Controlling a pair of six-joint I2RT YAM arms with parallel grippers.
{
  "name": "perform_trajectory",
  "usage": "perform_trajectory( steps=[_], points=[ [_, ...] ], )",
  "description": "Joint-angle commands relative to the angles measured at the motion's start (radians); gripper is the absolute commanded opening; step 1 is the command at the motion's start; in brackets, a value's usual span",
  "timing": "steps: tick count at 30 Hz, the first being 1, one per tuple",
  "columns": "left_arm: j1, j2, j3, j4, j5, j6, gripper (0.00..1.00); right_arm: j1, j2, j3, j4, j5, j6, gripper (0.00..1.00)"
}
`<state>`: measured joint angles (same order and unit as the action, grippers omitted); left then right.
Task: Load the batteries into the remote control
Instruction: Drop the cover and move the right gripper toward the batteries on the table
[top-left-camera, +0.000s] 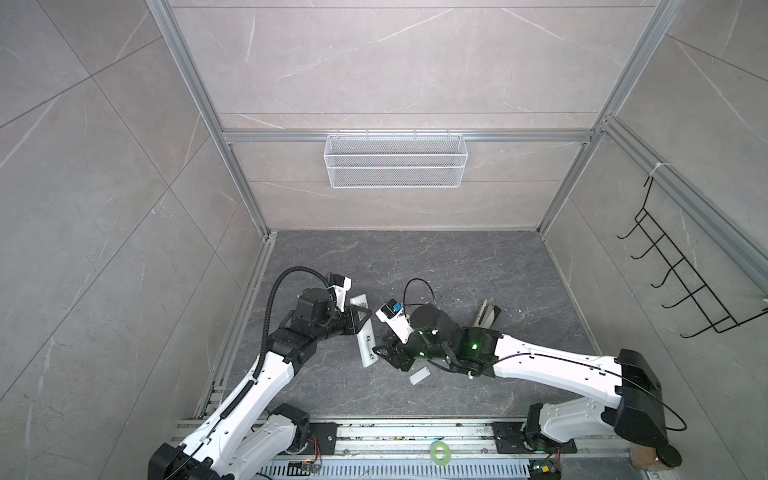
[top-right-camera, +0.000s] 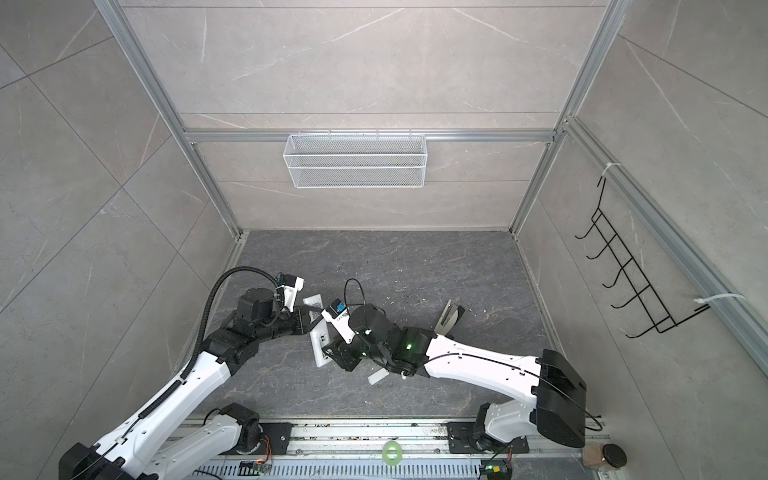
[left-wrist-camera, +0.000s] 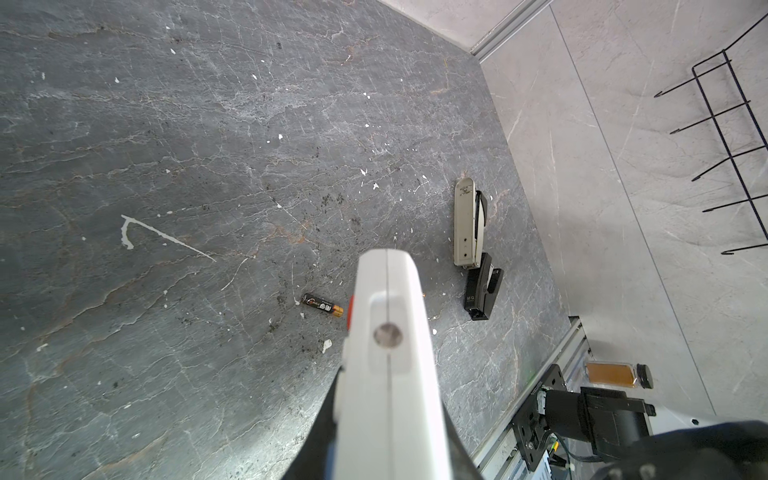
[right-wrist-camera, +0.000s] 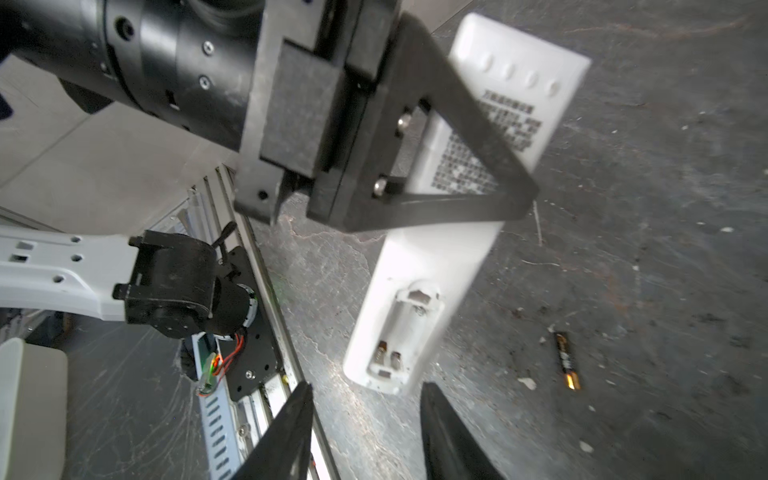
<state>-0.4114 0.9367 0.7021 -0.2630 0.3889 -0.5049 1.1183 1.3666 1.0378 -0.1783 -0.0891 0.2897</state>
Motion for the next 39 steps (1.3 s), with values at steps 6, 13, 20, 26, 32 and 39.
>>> perform_trajectory(
  steps=[6,13,20,26,32,39],
  points=[
    [0.04,-0.017,-0.001,0.006,0.003,0.004,0.0,-0.105,-0.026,0.066,-0.316,0.069,-0.103,0.52],
    [0.063,-0.008,-0.019,0.021,0.024,-0.018,0.0,-0.211,0.136,0.151,-0.365,-0.003,-0.183,0.56],
    [0.117,0.002,-0.055,0.063,0.071,-0.047,0.0,-0.241,0.288,0.243,-0.423,-0.011,-0.254,0.55],
    [0.131,0.021,-0.062,0.098,0.098,-0.056,0.0,-0.248,0.343,0.245,-0.42,-0.046,-0.271,0.54],
    [0.151,0.025,-0.096,0.152,0.133,-0.098,0.0,-0.249,0.469,0.32,-0.449,-0.06,-0.287,0.51],
    [0.177,0.022,-0.13,0.19,0.159,-0.131,0.0,-0.248,0.549,0.36,-0.437,-0.064,-0.305,0.48]
  ],
)
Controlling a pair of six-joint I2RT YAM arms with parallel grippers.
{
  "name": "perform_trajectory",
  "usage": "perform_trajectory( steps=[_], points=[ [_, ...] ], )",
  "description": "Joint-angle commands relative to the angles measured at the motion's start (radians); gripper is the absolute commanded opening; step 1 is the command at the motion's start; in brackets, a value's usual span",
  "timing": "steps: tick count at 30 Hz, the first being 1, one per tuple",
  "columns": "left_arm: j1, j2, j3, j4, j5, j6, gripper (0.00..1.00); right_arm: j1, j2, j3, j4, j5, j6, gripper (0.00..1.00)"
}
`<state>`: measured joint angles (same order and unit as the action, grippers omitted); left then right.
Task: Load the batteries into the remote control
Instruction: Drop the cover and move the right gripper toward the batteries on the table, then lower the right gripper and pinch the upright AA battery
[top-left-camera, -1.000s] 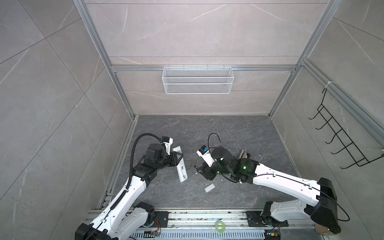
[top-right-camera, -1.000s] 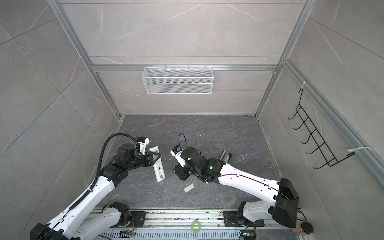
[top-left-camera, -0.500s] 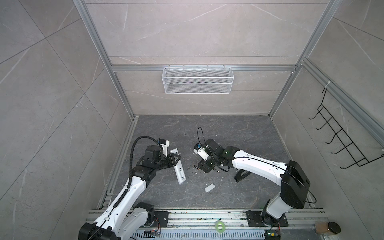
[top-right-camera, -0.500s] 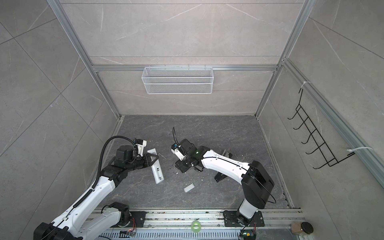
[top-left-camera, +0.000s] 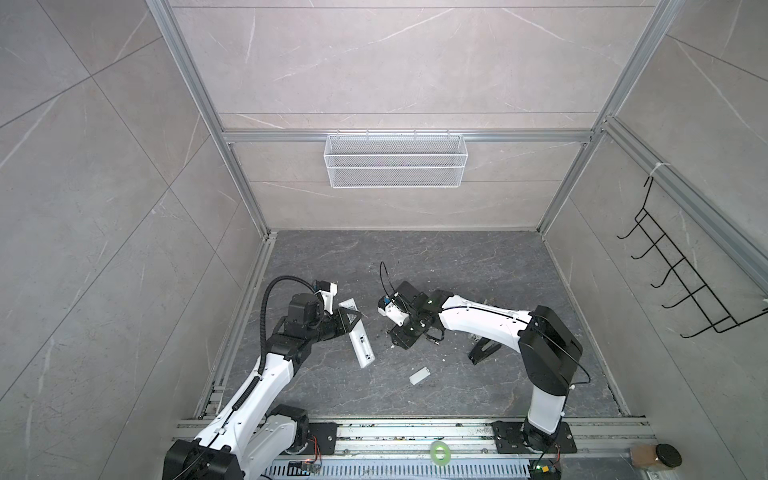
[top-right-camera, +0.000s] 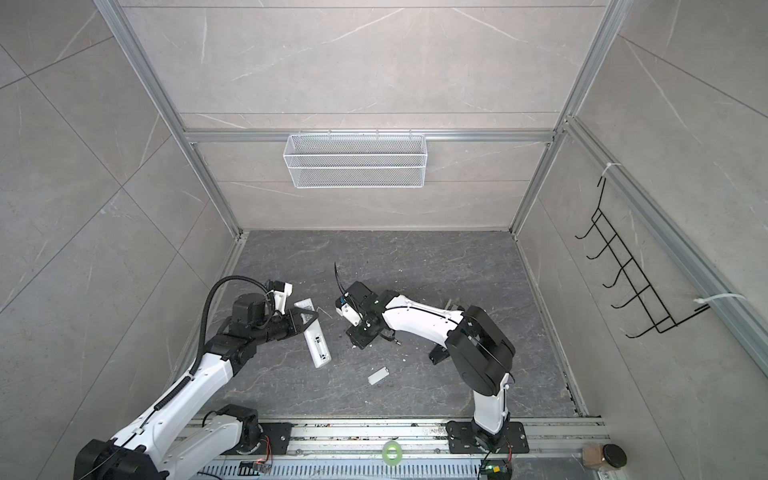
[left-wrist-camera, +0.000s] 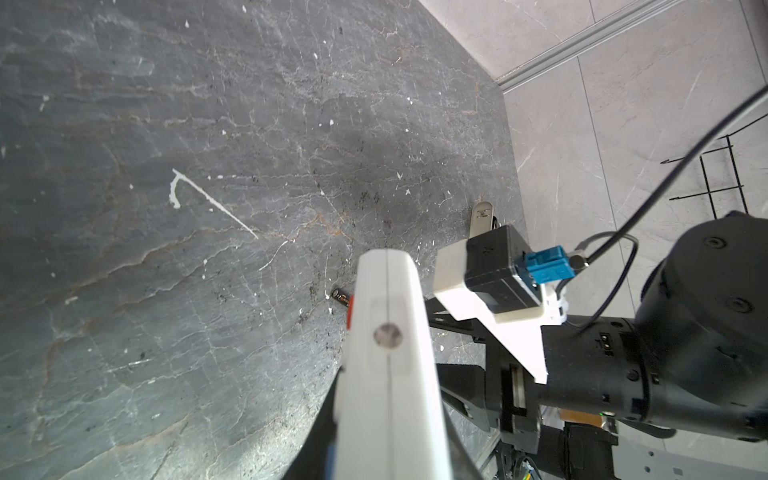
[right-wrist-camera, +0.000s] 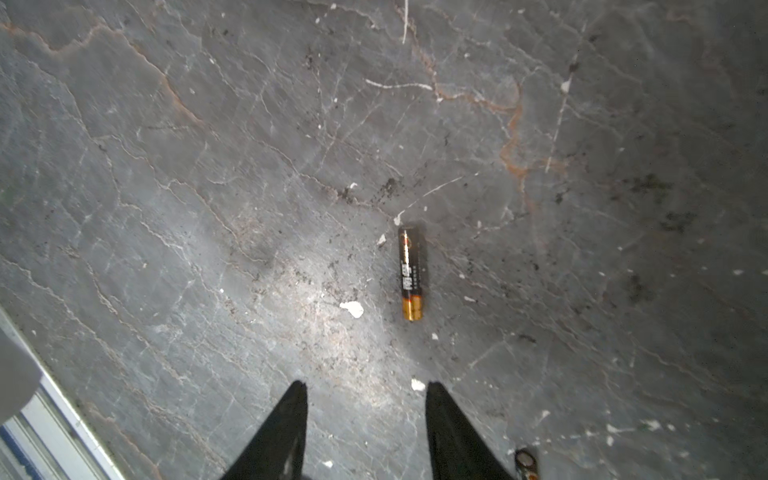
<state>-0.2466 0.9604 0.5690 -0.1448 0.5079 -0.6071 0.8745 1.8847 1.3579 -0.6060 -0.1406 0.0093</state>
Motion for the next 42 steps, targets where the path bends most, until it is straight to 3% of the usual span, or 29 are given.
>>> perform_trajectory(
  steps=[1,12,29,42],
  points=[
    [0.016,-0.006,0.001,0.072,0.04,-0.031,0.0,-0.005,0.043,0.05,-0.012,-0.011,-0.027,0.48],
    [0.079,-0.04,-0.033,0.074,0.036,-0.049,0.0,-0.005,0.172,0.17,-0.07,0.025,-0.07,0.45],
    [0.096,-0.008,-0.039,0.11,0.045,-0.056,0.0,-0.007,0.231,0.193,-0.102,0.072,-0.095,0.38],
    [0.098,-0.004,-0.037,0.107,0.045,-0.057,0.0,-0.007,0.223,0.175,-0.11,0.082,-0.099,0.23]
  ],
)
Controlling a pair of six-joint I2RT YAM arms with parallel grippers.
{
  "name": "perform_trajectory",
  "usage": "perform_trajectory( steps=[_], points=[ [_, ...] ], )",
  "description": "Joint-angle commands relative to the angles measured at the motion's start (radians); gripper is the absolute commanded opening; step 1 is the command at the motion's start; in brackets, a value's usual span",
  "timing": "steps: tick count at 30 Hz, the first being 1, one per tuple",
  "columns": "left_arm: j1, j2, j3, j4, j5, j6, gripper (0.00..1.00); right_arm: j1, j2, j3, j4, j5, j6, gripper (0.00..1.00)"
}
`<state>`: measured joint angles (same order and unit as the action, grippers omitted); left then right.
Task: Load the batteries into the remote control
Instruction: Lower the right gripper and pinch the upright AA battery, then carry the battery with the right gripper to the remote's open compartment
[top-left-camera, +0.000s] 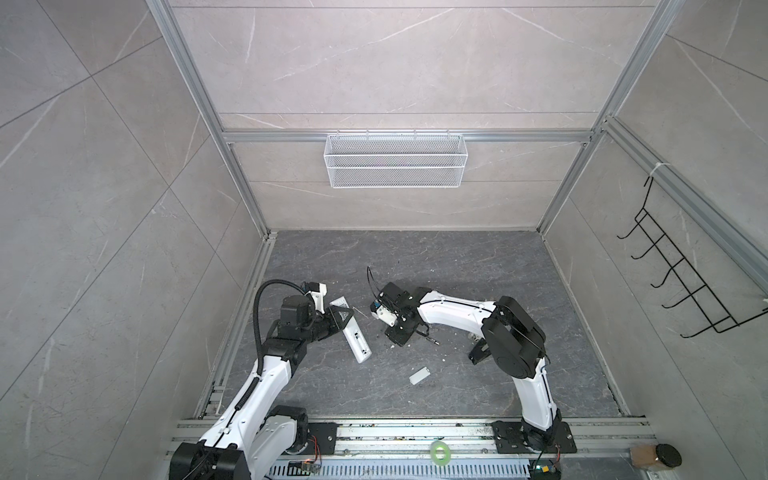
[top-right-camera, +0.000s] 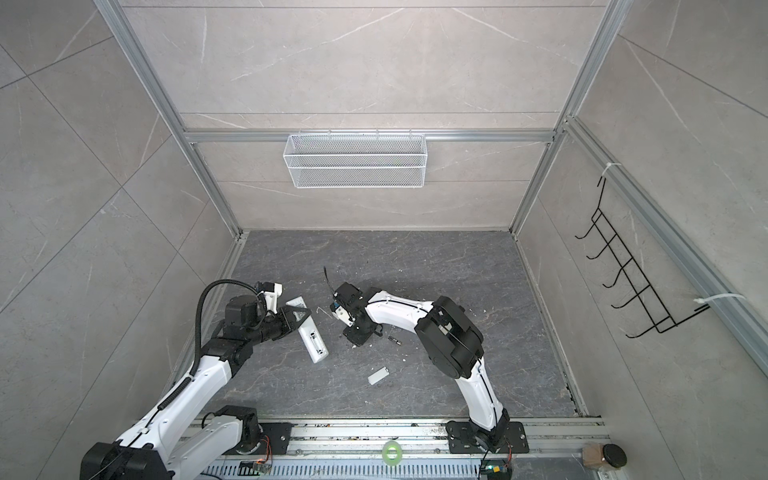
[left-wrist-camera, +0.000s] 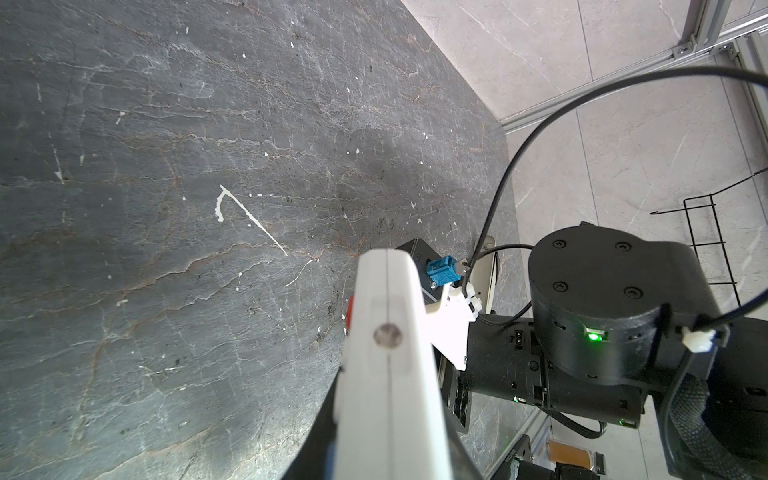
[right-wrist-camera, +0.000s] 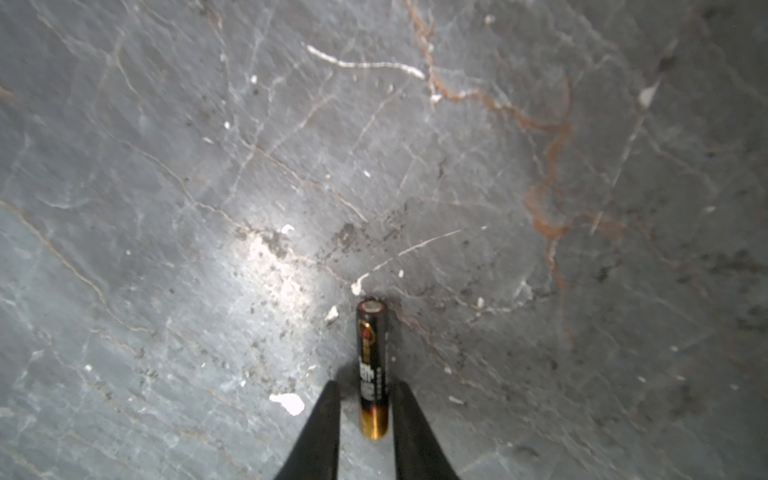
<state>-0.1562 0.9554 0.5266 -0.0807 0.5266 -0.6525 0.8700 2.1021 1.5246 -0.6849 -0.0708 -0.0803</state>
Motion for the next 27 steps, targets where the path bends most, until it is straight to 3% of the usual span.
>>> perform_trajectory(
  steps=[1,16,27],
  points=[
    [0.007,0.002,0.004,0.044,0.026,-0.012,0.0,-0.002,0.006,0.008,-0.031,0.011,-0.009,0.22],
    [0.007,0.055,-0.042,0.205,0.057,-0.083,0.0,-0.002,-0.088,-0.069,0.026,-0.008,0.028,0.0],
    [0.007,0.048,-0.096,0.356,0.085,-0.156,0.0,0.038,-0.4,-0.168,0.005,-0.044,0.132,0.0]
  ],
)
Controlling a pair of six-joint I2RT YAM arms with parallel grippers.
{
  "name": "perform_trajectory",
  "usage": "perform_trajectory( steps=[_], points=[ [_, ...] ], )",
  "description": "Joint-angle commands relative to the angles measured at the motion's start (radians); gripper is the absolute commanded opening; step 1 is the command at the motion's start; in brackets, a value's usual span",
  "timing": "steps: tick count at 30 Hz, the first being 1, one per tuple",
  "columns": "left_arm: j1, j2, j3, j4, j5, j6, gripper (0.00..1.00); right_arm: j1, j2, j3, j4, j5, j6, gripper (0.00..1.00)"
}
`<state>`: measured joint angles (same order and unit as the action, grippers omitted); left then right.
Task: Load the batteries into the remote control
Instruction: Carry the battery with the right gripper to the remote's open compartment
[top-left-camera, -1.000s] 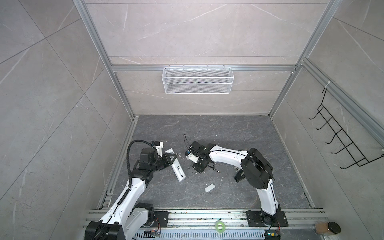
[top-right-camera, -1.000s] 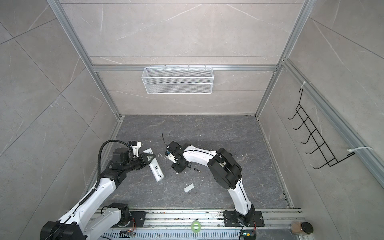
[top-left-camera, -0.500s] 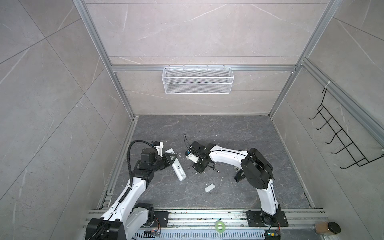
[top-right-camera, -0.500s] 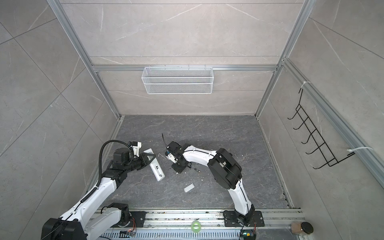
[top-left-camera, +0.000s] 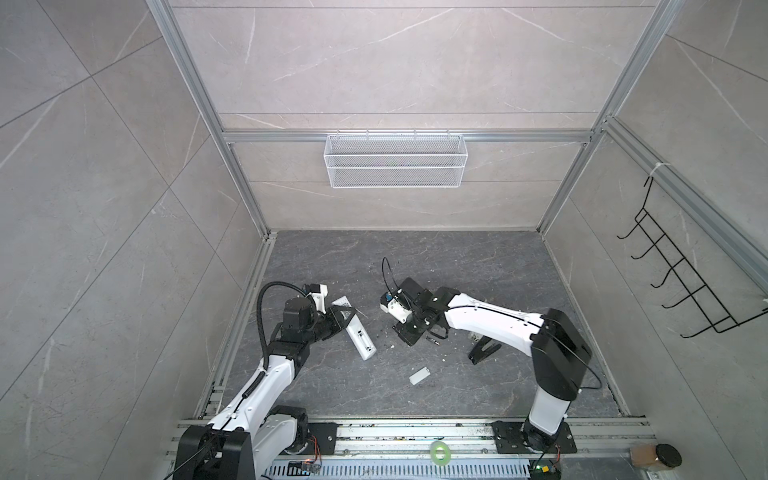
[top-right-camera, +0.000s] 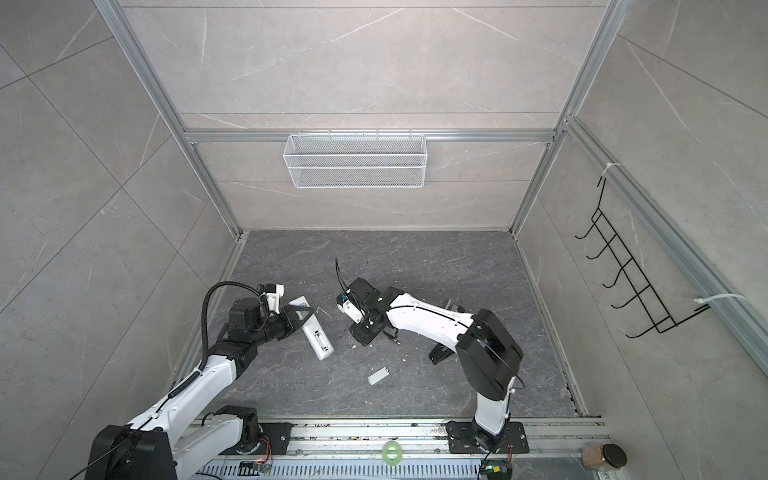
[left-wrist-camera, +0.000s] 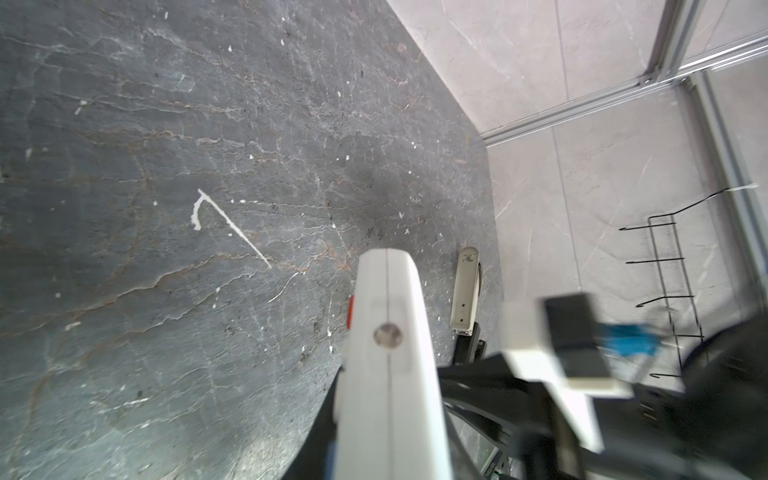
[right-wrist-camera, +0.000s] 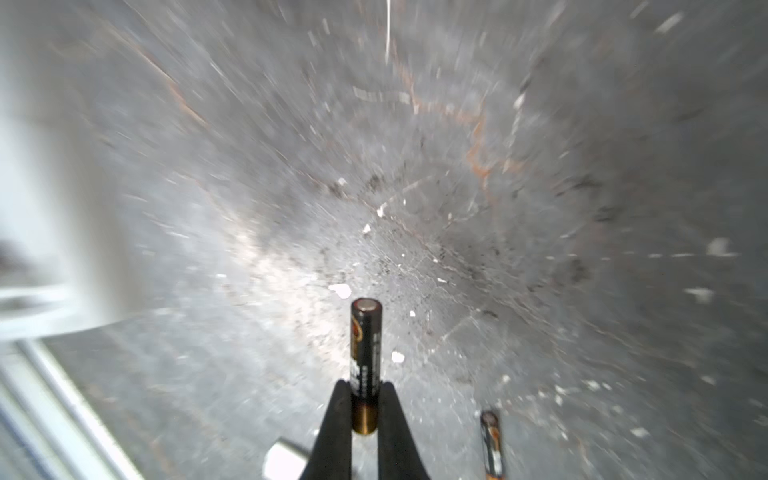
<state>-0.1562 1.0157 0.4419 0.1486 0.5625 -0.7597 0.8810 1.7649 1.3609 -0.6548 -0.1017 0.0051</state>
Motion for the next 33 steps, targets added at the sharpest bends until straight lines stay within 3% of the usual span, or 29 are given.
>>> perform_trajectory(
  steps=[1,9,33],
  points=[
    [0.007,-0.013,-0.021,0.153,0.051,-0.064,0.0,0.036,-0.073,0.007,-0.043,-0.004,0.056,0.0],
    [0.007,-0.052,-0.109,0.33,0.042,-0.171,0.0,0.134,-0.051,0.132,-0.125,0.054,0.081,0.0],
    [0.0,-0.135,-0.172,0.341,-0.006,-0.236,0.0,0.196,0.114,0.281,-0.145,0.083,0.082,0.0]
  ],
)
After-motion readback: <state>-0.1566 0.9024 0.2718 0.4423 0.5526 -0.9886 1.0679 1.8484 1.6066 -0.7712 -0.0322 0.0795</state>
